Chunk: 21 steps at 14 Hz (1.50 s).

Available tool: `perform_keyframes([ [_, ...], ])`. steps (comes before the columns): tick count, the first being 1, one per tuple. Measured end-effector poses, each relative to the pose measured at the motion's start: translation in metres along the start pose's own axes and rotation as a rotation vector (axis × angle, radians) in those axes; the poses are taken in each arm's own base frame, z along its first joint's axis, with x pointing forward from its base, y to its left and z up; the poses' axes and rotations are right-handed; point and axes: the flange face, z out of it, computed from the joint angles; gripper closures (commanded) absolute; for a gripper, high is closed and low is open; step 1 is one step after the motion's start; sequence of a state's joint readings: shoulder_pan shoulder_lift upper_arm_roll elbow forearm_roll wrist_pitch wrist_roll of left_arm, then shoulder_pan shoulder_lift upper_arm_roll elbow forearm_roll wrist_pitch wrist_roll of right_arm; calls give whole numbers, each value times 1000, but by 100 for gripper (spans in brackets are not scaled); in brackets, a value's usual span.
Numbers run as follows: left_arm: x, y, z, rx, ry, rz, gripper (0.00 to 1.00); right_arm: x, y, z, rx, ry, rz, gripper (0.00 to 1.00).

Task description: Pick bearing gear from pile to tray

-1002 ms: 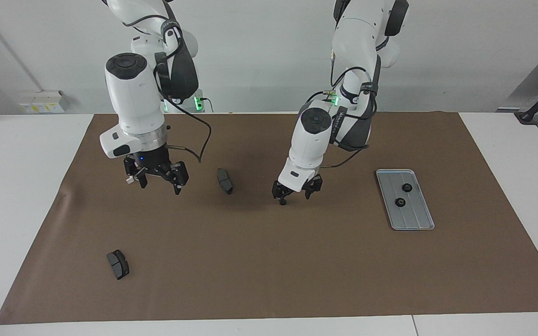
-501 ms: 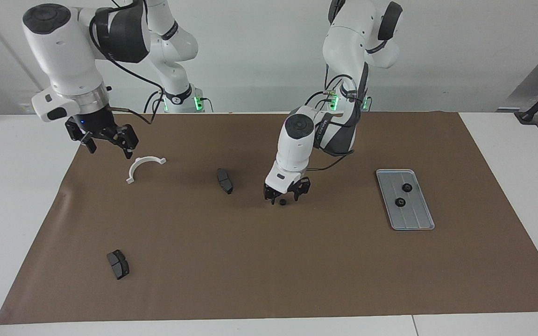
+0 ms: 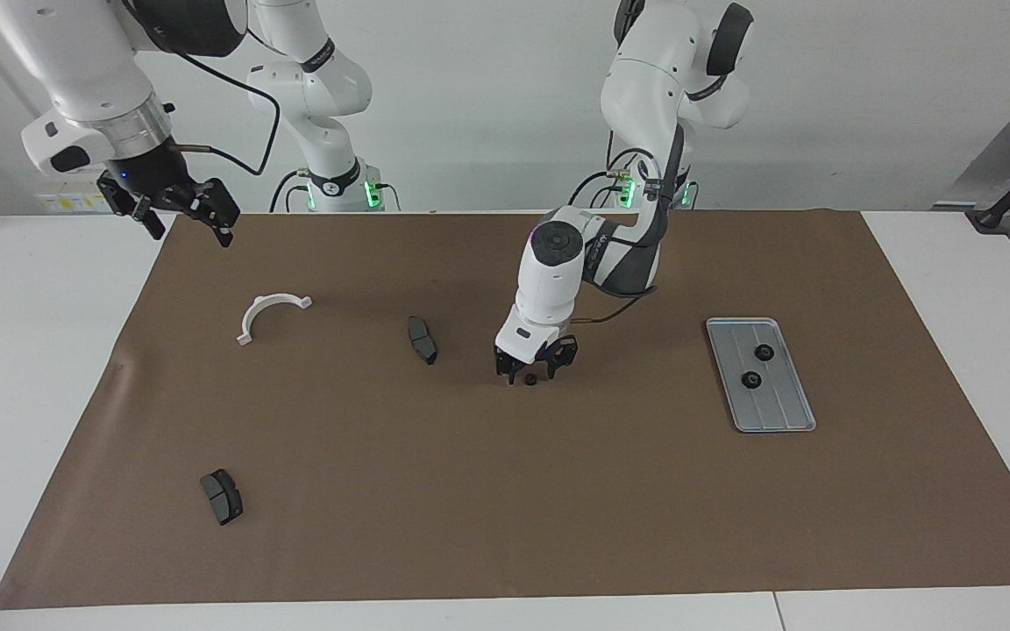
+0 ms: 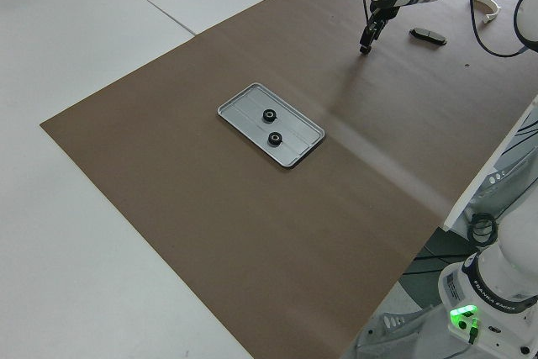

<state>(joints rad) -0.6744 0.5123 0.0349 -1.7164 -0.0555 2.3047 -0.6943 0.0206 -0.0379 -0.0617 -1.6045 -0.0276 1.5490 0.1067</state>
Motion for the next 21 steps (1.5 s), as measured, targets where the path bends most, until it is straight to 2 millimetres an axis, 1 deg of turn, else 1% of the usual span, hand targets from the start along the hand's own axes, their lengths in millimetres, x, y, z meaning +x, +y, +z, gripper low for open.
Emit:
perform_keyframes([
  [3, -2, 1, 0, 0, 0, 3, 32, -1, -8, 1, -1, -4, -14, 0],
  [5, -2, 1, 1, 1, -1, 4, 39, -1, -7, 1, -1, -6, -14, 0],
  [6, -3, 2, 1, 2, -2, 6, 44, -2, -6, 1, -2, -14, -12, 0],
  [11, -8, 3, 3, 10, -3, 17, 58, -5, 9, 0, -2, -29, 16, 0],
  [16, -9, 3, 1, 12, 0, 20, 82, -5, 6, 0, -1, -29, 10, 0],
  [18, -9, 3, 1, 12, 1, 20, 90, -5, 5, 0, -1, -29, 8, 0],
  [19, -9, 3, 1, 12, 1, 20, 96, -5, 3, 0, -1, -29, 5, 0],
  [20, -9, 3, 1, 12, 1, 20, 100, -5, 2, 0, -1, -29, 3, 0],
  [21, -9, 3, 1, 12, 1, 20, 100, -5, 1, 0, -1, -29, 2, 0],
])
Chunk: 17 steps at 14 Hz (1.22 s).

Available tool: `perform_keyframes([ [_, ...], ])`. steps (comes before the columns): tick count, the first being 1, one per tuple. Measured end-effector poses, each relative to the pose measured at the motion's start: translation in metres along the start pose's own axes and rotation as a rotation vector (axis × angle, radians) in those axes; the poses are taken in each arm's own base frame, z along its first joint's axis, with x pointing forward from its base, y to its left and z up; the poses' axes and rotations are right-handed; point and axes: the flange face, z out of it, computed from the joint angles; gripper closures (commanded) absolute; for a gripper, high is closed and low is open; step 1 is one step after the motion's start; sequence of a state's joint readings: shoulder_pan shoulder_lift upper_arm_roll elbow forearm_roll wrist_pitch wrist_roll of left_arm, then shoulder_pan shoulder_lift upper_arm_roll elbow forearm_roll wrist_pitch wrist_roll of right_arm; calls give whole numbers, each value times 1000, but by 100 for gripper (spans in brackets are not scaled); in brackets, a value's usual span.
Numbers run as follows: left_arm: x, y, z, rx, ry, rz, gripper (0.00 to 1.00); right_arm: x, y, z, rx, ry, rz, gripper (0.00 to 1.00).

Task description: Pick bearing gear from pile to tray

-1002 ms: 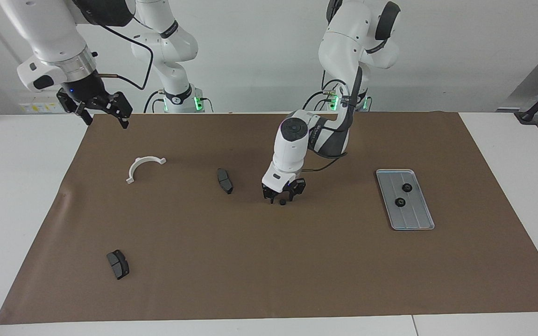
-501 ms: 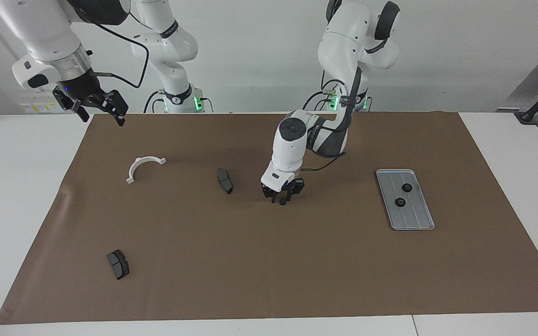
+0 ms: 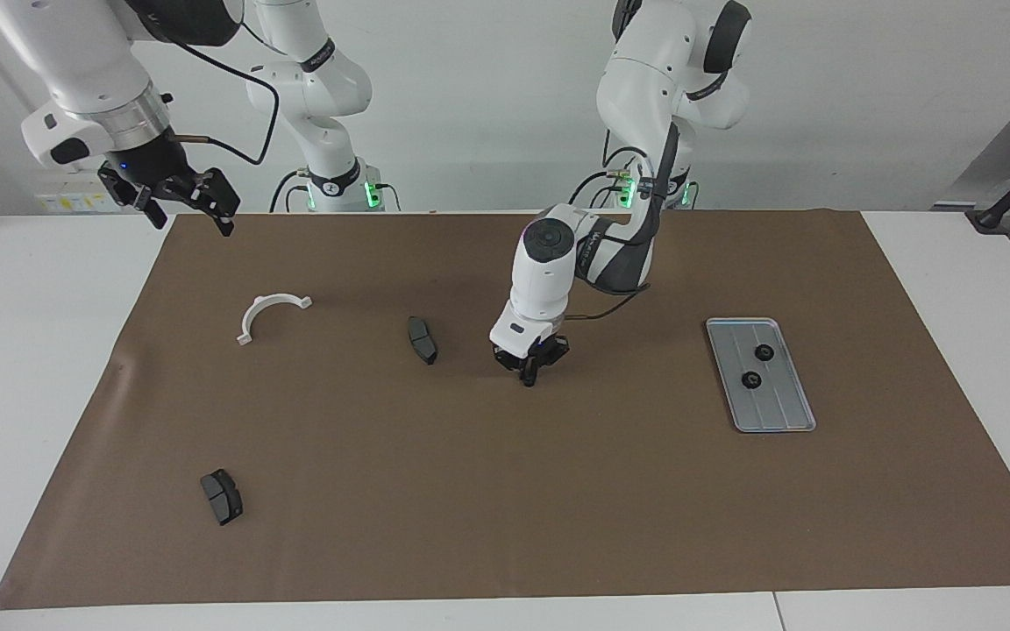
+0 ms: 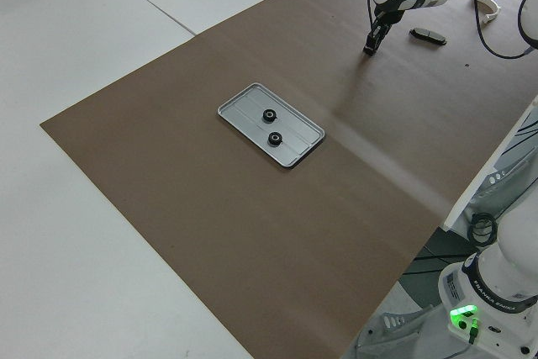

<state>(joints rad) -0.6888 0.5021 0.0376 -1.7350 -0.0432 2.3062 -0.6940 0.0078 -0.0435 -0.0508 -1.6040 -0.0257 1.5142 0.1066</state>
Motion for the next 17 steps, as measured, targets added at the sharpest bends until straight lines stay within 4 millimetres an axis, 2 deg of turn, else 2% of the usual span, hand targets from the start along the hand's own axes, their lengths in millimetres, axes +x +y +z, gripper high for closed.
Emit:
perform_keyframes([
  [4, 6, -6, -1, 6, 2, -9, 100, 0, 0, 0, 0, 0, 0, 0],
  [6, 29, -28, -12, 21, 2, -18, 100, 0, 0, 0, 0, 0, 0, 0],
  [7, 48, -48, -23, 28, -3, -18, 100, 0, 0, 0, 0, 0, 0, 0],
  [9, 87, -107, -49, 33, -5, 3, 99, 0, 0, 0, 0, 0, 0, 0],
  [11, 118, -182, -71, 39, -13, 46, 99, 0, 0, 0, 0, 0, 0, 0],
  [12, 128, -217, -76, 43, -25, 79, 98, 0, 0, 0, 0, 0, 0, 0],
  [14, 137, -278, -73, 47, -51, 154, 96, 0, 0, 0, 0, 0, 0, 0],
  [17, 140, -354, -59, 45, -93, 252, 95, 0, 0, 0, 0, 0, 0, 0],
])
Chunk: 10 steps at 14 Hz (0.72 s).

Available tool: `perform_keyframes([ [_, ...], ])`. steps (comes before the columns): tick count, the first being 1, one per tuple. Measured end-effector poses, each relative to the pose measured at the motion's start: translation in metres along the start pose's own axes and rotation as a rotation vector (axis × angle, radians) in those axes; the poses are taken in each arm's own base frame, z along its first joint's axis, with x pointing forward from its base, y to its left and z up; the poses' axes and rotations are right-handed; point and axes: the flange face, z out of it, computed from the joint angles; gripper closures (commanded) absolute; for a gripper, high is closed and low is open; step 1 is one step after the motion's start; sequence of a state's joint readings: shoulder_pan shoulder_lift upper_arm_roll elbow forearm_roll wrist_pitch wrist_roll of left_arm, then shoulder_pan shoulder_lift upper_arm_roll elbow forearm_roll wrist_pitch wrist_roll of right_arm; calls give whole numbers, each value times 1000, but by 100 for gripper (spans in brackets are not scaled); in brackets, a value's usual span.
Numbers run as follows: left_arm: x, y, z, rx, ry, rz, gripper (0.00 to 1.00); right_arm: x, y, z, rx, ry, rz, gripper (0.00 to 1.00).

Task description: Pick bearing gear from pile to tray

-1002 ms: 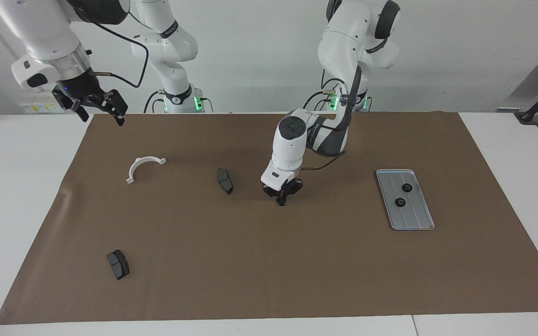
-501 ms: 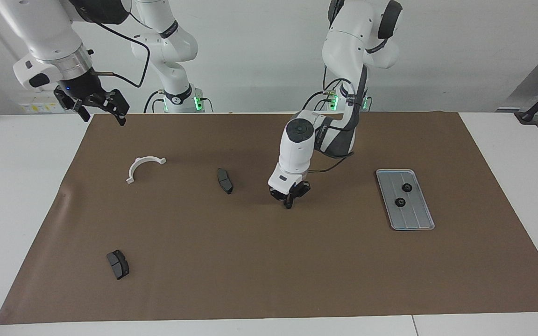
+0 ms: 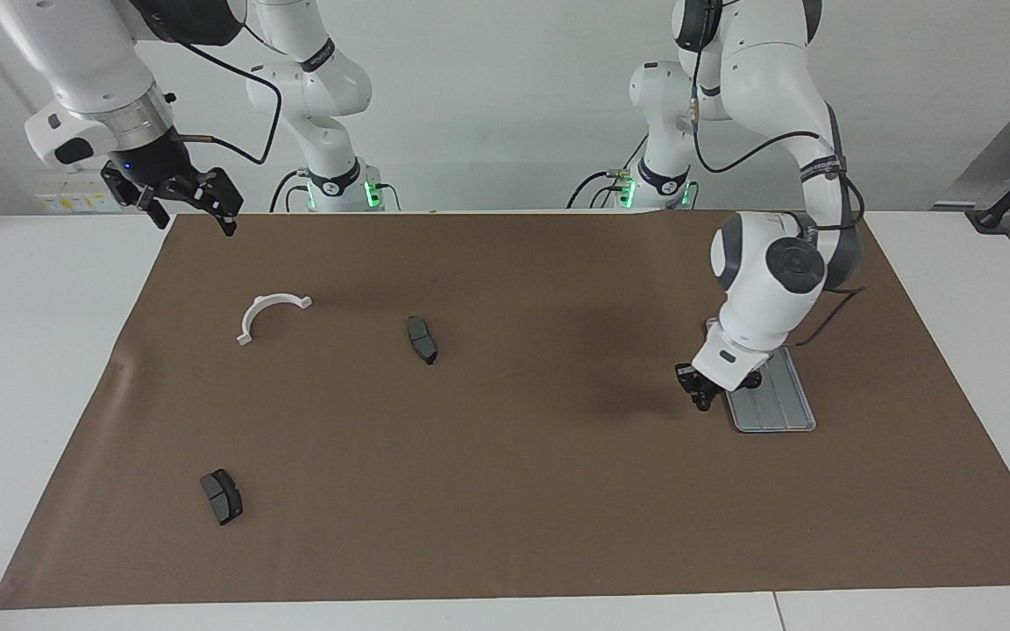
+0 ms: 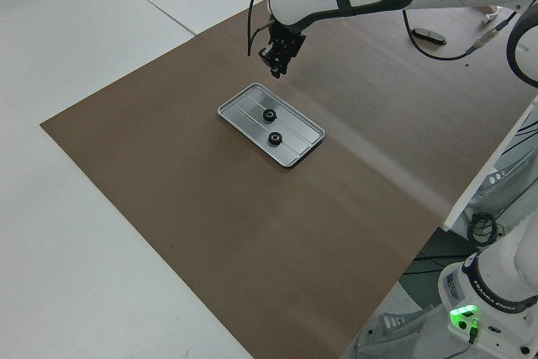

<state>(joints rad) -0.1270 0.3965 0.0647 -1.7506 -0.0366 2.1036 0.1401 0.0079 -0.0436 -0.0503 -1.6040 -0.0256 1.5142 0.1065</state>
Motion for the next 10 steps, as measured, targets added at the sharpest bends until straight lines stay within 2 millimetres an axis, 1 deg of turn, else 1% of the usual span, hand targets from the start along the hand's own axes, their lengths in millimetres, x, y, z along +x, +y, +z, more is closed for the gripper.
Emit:
perform_keyframes([
  [1, -6, -20, 4, -3, -8, 25, 92, 0, 0, 0, 0, 0, 0, 0],
  [2, -10, -36, 7, -5, -12, 37, 87, 0, 0, 0, 0, 0, 0, 0],
  [3, -14, -46, 9, -5, -9, 39, 85, 0, 0, 0, 0, 0, 0, 0],
  [4, -15, -51, 12, -2, 6, 37, 83, 0, 0, 0, 0, 0, 0, 0],
  [5, -17, -54, 16, 3, 29, 34, 76, 0, 0, 0, 0, 0, 0, 0],
  [6, -20, -56, 21, 9, 50, 29, 54, 0, 0, 0, 0, 0, 0, 0],
  [7, -25, -60, 27, 12, 62, 21, 1, 0, 0, 0, 0, 0, 0, 0],
  [8, -29, -65, 30, 13, 66, 12, 0, 0, 0, 0, 0, 0, 0, 0],
  [10, -30, -70, 28, 14, 72, 3, 0, 0, 0, 0, 0, 0, 0, 0],
])
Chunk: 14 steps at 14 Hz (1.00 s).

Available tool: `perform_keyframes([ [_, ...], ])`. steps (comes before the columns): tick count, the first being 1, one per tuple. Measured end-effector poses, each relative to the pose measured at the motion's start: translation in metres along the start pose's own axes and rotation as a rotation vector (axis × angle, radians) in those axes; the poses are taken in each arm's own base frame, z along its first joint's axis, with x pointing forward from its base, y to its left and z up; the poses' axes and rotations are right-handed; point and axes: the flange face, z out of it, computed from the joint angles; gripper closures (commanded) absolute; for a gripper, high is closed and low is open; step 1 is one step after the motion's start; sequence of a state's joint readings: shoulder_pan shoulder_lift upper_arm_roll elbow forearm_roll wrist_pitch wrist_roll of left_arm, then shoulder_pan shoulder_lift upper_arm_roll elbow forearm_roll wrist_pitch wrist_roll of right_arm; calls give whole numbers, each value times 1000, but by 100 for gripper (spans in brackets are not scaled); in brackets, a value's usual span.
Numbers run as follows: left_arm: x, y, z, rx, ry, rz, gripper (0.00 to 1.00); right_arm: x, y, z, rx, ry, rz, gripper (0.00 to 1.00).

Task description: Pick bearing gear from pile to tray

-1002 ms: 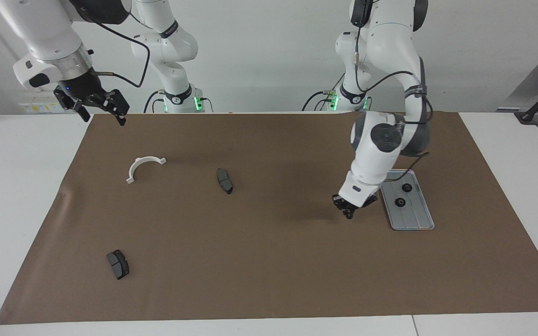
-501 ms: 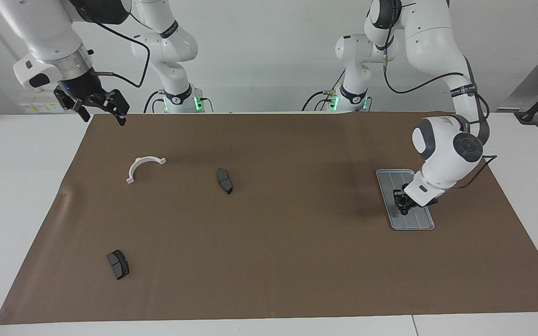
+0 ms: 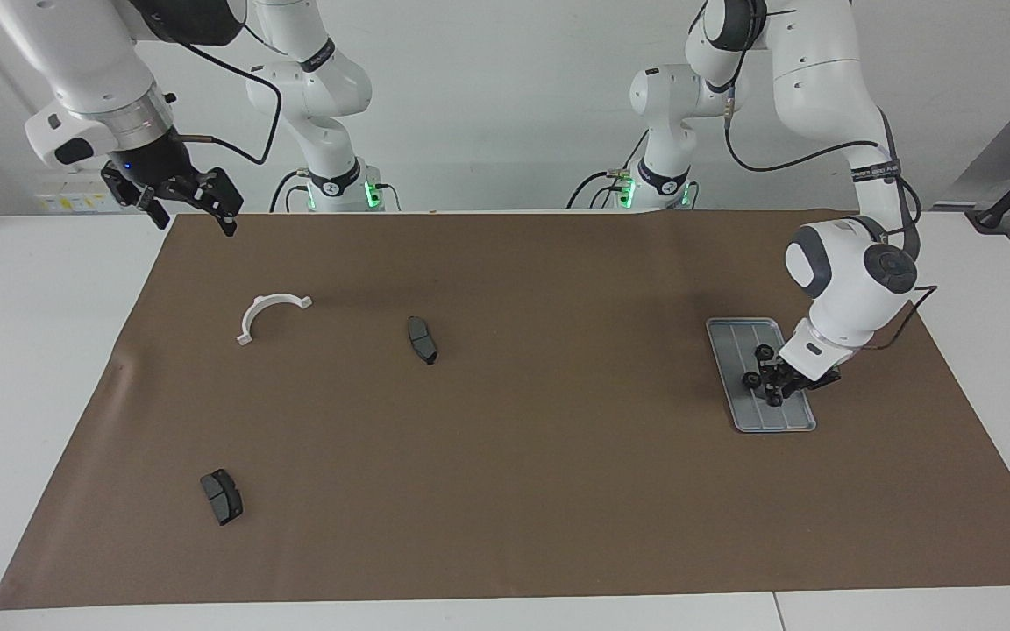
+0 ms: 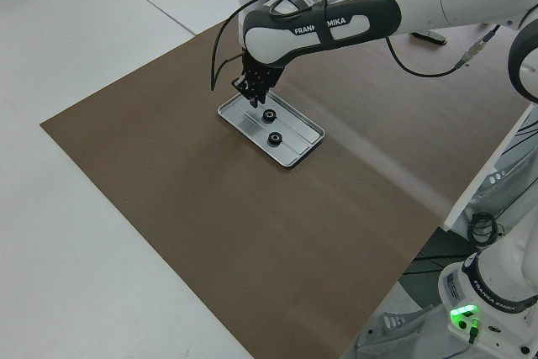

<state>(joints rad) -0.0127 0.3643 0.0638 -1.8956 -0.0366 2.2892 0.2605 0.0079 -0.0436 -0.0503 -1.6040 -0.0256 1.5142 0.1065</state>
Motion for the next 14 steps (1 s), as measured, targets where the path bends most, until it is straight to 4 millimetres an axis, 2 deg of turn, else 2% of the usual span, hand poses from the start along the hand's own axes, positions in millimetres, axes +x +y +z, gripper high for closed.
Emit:
perform_keyframes([
  [2, 3, 0, -13, 2, 16, -3, 0, 0, 0, 0, 0, 0, 0, 0],
  [4, 10, 3, -47, -5, 10, -14, 0, 0, 0, 0, 0, 0, 0, 0],
  [5, 15, 6, -73, -12, -2, -22, 0, 0, 0, 0, 0, 0, 0, 0],
  [7, 20, 19, -142, -25, -18, -25, 0, 0, 0, 0, 0, 0, 0, 0],
  [10, 14, 44, -224, -34, 0, -10, 0, 0, 0, 0, 0, 0, 0, 0],
  [12, 0, 61, -268, -33, 25, -16, 0, 0, 0, 0, 0, 0, 0, 0],
  [14, -22, 67, -293, -40, -22, -20, 0, 0, 0, 0, 0, 0, 0, 0],
])
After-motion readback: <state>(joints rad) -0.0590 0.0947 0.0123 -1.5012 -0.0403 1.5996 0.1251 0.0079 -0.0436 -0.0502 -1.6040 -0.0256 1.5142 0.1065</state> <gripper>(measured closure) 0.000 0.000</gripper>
